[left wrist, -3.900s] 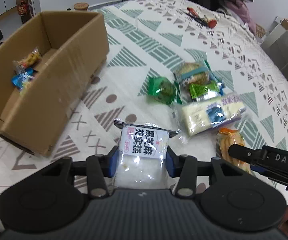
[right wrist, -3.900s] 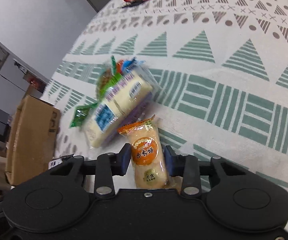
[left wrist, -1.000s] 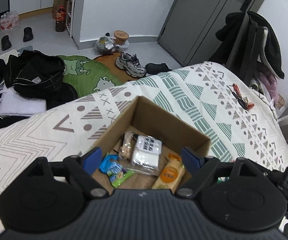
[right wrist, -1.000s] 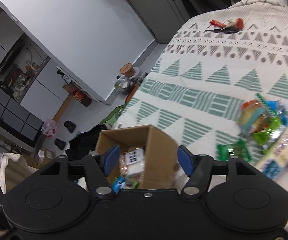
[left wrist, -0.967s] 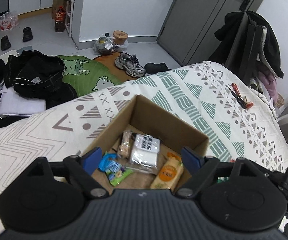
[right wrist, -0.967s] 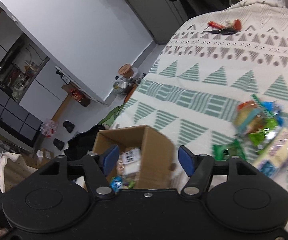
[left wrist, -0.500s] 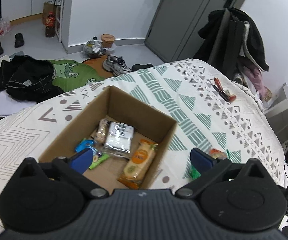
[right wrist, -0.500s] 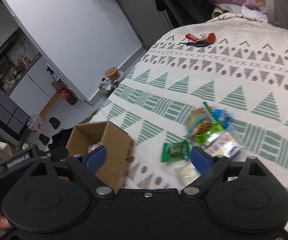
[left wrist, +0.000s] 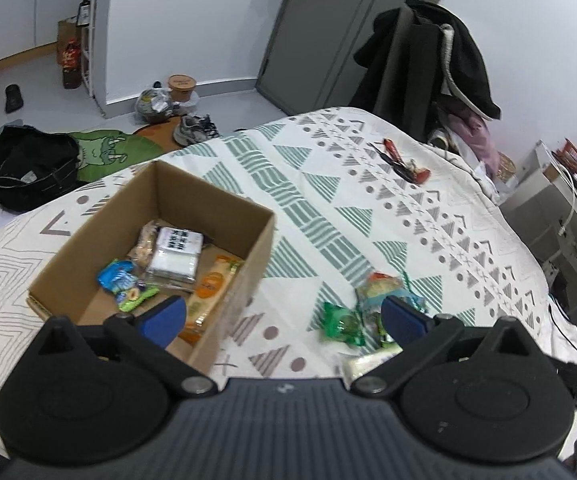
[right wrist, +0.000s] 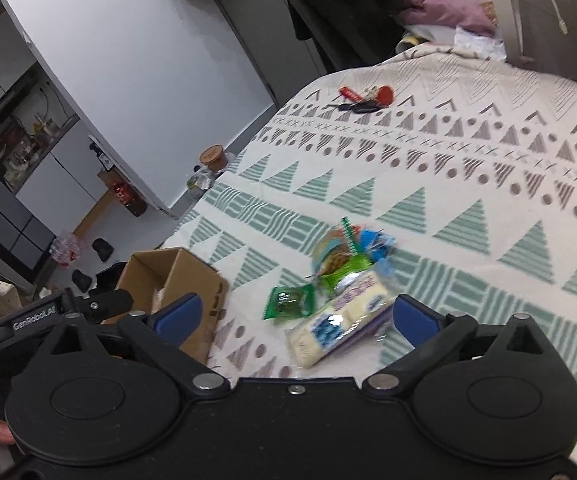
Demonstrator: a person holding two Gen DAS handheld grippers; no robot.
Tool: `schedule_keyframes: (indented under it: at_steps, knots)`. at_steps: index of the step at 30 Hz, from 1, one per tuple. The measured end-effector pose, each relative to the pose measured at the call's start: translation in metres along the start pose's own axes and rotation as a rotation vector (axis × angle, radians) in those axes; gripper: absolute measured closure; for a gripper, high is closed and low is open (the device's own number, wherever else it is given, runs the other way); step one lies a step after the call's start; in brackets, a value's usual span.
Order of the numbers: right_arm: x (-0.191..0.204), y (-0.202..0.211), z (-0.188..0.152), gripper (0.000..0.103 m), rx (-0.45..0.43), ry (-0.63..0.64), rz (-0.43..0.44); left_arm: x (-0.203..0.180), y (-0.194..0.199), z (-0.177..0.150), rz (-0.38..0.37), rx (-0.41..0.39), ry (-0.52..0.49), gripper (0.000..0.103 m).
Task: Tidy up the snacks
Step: 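Move both tools back toward the remaining snacks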
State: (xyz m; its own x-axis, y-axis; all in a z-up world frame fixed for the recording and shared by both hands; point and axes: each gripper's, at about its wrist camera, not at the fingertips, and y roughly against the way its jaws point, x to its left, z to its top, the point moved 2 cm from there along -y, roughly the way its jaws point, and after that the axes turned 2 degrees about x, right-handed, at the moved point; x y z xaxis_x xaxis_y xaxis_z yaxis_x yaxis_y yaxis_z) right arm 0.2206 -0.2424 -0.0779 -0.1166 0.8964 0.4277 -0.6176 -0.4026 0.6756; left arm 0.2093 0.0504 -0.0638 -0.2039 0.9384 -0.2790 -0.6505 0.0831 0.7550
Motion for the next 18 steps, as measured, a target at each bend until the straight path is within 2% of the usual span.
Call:
schedule_keyframes:
  at_steps: [4, 7, 16, 18]
  knots:
    - [-0.014, 0.003, 0.002, 0.000, -0.017, 0.004, -0.011, -0.015, -0.002, -0.007, 0.008, 0.010, -0.025, 0.000]
    - [-0.030, -0.002, -0.003, 0.000, -0.034, -0.042, 0.000, -0.023, -0.006, -0.012, 0.027, 0.019, -0.028, 0.000]
    - [-0.066, -0.025, -0.009, 0.001, -0.003, -0.196, 0.032, -0.040, -0.031, -0.024, 0.048, 0.046, -0.062, 0.000]
    - [-0.071, -0.033, -0.012, 0.005, 0.019, -0.230, 0.052, -0.041, -0.038, -0.024, 0.053, 0.052, -0.054, 0.000]
